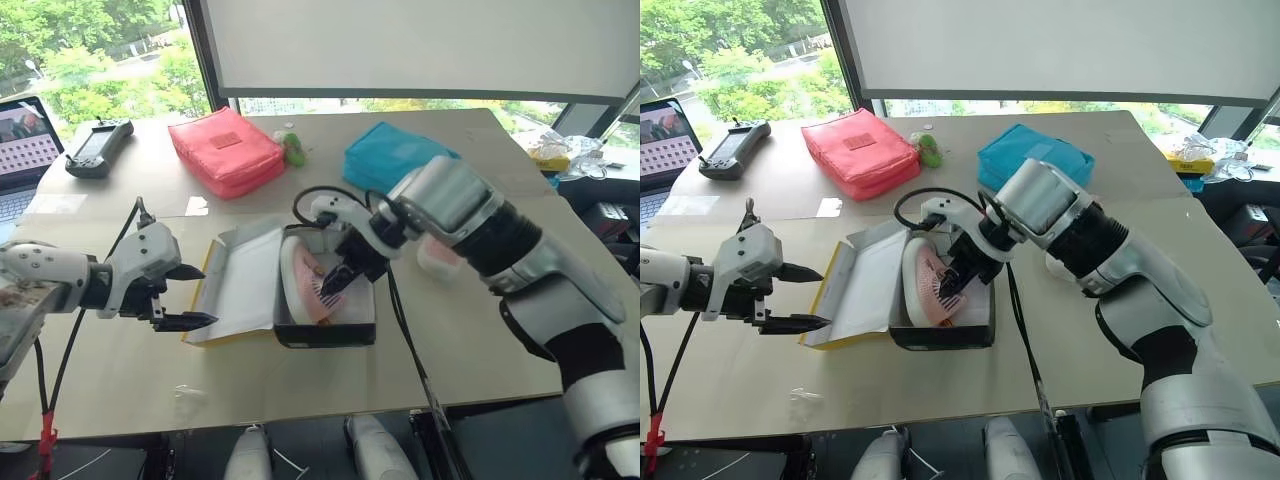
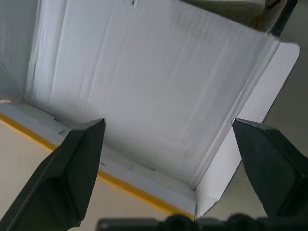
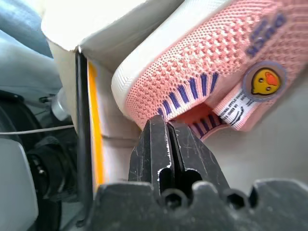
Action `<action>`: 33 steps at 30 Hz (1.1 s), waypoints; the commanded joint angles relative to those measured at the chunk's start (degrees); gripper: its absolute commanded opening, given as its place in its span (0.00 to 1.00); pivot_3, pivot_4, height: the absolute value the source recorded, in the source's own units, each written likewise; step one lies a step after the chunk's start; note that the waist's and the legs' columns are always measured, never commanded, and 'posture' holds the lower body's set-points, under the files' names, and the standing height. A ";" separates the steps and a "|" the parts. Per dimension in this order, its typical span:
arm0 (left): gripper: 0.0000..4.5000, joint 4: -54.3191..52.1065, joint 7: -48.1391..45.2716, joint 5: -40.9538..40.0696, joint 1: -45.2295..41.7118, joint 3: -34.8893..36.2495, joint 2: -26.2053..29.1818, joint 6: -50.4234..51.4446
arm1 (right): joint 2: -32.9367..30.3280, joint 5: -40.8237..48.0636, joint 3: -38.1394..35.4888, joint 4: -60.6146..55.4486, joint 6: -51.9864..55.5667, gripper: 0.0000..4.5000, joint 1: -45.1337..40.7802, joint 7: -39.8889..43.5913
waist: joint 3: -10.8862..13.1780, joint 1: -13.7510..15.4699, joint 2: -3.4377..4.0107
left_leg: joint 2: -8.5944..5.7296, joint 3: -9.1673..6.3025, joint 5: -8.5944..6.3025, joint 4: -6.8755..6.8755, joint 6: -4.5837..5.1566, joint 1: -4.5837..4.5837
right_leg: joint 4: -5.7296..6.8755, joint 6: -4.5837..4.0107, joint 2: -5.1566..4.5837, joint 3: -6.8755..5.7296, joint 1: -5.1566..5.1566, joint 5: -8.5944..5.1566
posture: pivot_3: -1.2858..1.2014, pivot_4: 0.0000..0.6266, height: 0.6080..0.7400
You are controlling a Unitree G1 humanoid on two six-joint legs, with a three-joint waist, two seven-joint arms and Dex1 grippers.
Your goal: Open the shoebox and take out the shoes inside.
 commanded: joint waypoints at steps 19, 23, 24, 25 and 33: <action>1.00 0.95 -2.58 1.12 -1.28 1.41 2.31 -1.07 | 7.55 12.13 -35.53 10.88 11.96 0.01 -2.60 -4.58 | 0.00 0.07 0.00 | 0.00 -0.03 0.00 0.01 0.01 0.00 | 0.02 -0.01 0.00 -0.02 0.03 0.01 | 0.52 0.24 1.00; 1.00 1.34 -3.37 1.29 -1.80 1.25 2.82 -1.09 | 5.06 13.29 -40.93 10.64 13.09 0.01 -3.88 -6.75 | 0.00 0.11 0.00 | 0.00 -0.02 0.00 -0.01 0.01 -0.01 | 0.00 0.00 0.00 -0.02 0.03 0.01 | 0.52 0.24 1.00; 1.00 1.49 -3.55 1.31 -2.05 1.14 2.87 -1.09 | 3.56 13.18 -41.79 10.63 12.27 0.01 -4.41 -6.76 | 0.00 0.15 0.00 | -0.01 -0.02 0.00 -0.03 0.01 -0.02 | -0.01 0.00 0.00 -0.01 0.03 0.01 | 0.52 0.24 1.00; 1.00 1.69 -3.73 1.40 -2.46 0.85 2.85 -1.17 | 1.30 12.47 -42.52 11.83 10.97 0.01 -5.65 -6.64 | 0.00 0.32 0.00 | 0.00 -0.02 0.00 -0.03 0.01 -0.02 | -0.01 0.00 0.00 -0.02 0.03 0.00 | 0.52 0.24 1.00; 1.00 4.06 -4.99 2.81 -6.37 -2.78 1.50 -2.57 | -13.68 0.80 -39.18 24.91 -6.21 0.01 -12.29 -5.48 | 0.02 1.17 0.01 | -0.01 0.04 -0.01 -0.16 -0.01 -0.01 | -0.19 0.00 -0.02 0.00 0.02 -0.02 | 0.52 0.24 1.00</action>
